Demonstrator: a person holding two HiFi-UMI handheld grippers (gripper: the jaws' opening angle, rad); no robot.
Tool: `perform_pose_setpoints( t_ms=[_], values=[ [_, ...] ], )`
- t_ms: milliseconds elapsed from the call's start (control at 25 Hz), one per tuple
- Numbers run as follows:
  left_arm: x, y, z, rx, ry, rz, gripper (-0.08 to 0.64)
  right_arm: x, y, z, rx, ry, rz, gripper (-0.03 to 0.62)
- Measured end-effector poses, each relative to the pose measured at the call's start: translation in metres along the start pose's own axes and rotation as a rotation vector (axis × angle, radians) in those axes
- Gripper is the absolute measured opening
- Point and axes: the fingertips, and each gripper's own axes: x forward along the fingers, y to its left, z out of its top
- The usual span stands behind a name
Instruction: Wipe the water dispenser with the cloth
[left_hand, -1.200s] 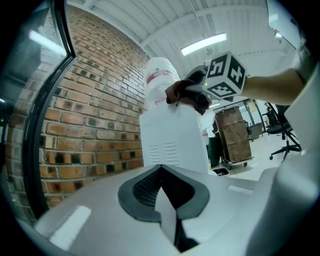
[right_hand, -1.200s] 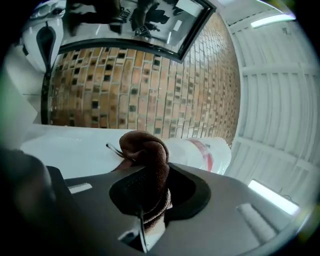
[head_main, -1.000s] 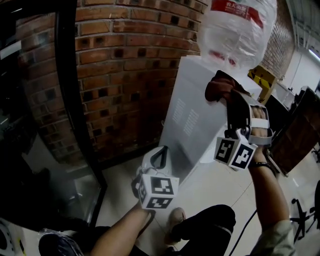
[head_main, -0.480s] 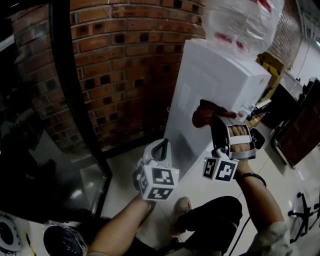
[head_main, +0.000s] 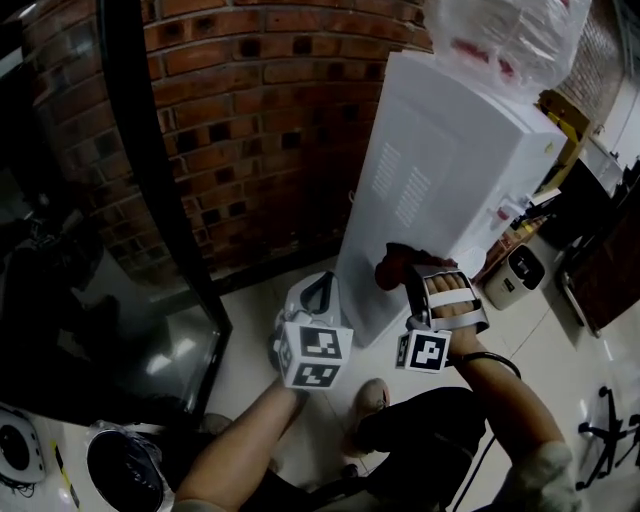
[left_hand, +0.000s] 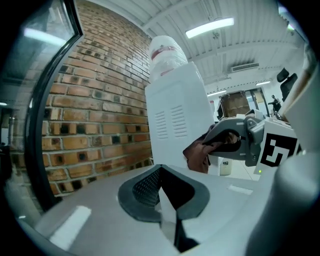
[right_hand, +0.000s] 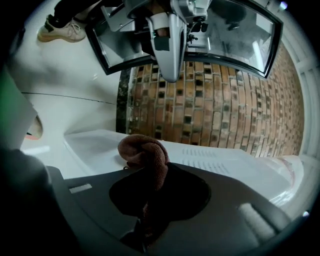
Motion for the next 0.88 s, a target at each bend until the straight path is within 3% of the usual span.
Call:
perform_pose_setpoints(
  t_ms=[160,480,600,880],
  values=[
    [0.003,-0.002,-0.034,-0.028,0.053,0.004,0.000,0.008,0.032,0.006,-0.036,-0.015,0.033,0.074],
    [-0.009,-0.020,-0.096,0.031,0.176,-0.016,0.000,0.028,0.116,0.014,-0.098,-0.014,0.141,0.074],
    [-0.008,-0.021,-0.111,0.004,0.195,-0.013,0.000,0.032,0.155,0.020,-0.137,-0.025,0.205,0.074],
    [0.015,-0.008,-0.151,-0.040,0.240,0.018,0.000,0.049,0.218,0.032,-0.267,-0.007,0.249,0.074]
  ],
)
